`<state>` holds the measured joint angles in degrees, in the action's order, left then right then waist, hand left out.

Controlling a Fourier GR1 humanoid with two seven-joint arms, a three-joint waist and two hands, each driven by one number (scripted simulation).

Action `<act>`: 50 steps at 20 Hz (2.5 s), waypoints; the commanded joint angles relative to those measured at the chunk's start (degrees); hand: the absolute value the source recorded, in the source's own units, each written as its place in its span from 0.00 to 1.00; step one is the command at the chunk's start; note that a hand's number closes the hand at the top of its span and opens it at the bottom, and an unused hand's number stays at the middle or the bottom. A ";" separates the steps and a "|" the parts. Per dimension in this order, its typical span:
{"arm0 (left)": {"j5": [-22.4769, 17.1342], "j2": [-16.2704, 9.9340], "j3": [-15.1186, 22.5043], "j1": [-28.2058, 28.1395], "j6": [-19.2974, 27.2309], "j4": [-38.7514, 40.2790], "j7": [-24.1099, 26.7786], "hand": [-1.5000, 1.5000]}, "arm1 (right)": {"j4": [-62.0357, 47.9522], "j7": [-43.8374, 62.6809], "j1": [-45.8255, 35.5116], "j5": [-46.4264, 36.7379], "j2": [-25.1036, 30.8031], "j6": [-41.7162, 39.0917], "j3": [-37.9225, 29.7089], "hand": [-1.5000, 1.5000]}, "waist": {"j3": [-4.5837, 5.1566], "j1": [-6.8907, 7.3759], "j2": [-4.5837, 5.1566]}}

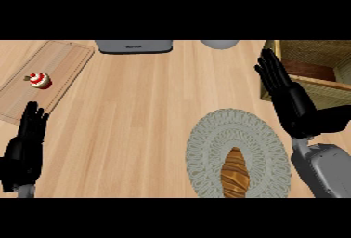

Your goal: Pick the croissant from the placemat and place it in the basket

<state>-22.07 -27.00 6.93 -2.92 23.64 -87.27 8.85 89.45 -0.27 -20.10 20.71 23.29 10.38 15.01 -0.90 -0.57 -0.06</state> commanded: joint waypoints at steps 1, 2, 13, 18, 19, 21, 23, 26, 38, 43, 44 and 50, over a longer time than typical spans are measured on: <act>2.86 -0.11 1.87 1.76 0.21 -2.22 -4.80 0.50 | -0.98 -3.96 0.41 1.44 -2.20 -3.70 -2.85 1.00 | 0.86 0.64 0.06; 0.91 -2.99 0.32 4.85 -2.33 -0.80 -8.08 0.50 | 0.29 -4.91 0.29 4.55 -0.28 -6.60 -5.33 1.00 | 0.84 0.32 0.09; -1.33 -3.93 3.69 9.43 -9.98 5.29 -14.18 0.50 | 11.74 -20.88 6.32 -25.75 -4.02 -2.34 16.07 0.00 | 0.94 -0.70 -0.28; -1.79 -4.29 2.08 12.16 -13.37 9.49 -14.81 0.50 | 23.20 1.65 6.98 -36.88 -6.80 4.70 23.46 0.00 | 1.03 -0.64 -0.32; -0.08 -3.79 2.81 12.08 -10.93 8.42 -15.39 0.50 | 25.52 9.26 3.80 -37.04 -5.38 2.35 22.09 0.00 | 1.05 -0.51 -0.41; -0.37 -3.74 2.54 13.09 -10.48 8.17 -16.50 0.50 | 28.95 19.74 2.14 -37.31 -3.85 -1.35 22.59 0.00 | 1.13 -1.10 -0.65; -0.22 -3.98 3.30 12.18 -10.84 7.07 -17.11 0.50 | 28.75 26.79 -1.67 -37.90 0.78 -6.59 20.13 0.00 | 1.19 -0.95 -0.86; -0.97 -4.44 2.33 11.87 -11.24 7.42 -17.08 0.50 | 27.68 34.92 -6.67 -42.14 8.29 -12.08 15.95 0.00 | 1.39 -1.29 -1.18; 0.84 -2.45 2.82 15.76 -10.91 8.51 -17.79 0.50 | 30.29 64.96 -21.31 -13.29 16.22 -38.90 4.07 0.00 | 1.10 -0.22 -0.27; 0.84 -3.18 1.45 13.11 -11.90 7.96 -17.56 0.50 | 37.14 68.11 -17.40 2.03 24.00 -39.21 -2.40 0.00 | 0.97 -0.71 -0.49; 1.12 -2.25 1.13 15.27 -12.53 11.46 -16.38 0.50 | 38.19 66.45 -15.87 6.01 25.48 -38.71 -5.36 0.00 | 0.97 -1.32 -0.34; 0.84 -2.47 -0.66 10.71 -14.65 6.70 -16.55 0.50 | 44.24 56.74 0.03 6.11 27.35 -35.95 -17.88 0.00 | 0.83 -0.33 -0.25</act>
<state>-20.79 -29.13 7.41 9.91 10.31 -78.27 -7.37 129.27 56.18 -27.66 25.64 49.80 -24.85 4.53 0.03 -1.07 -0.33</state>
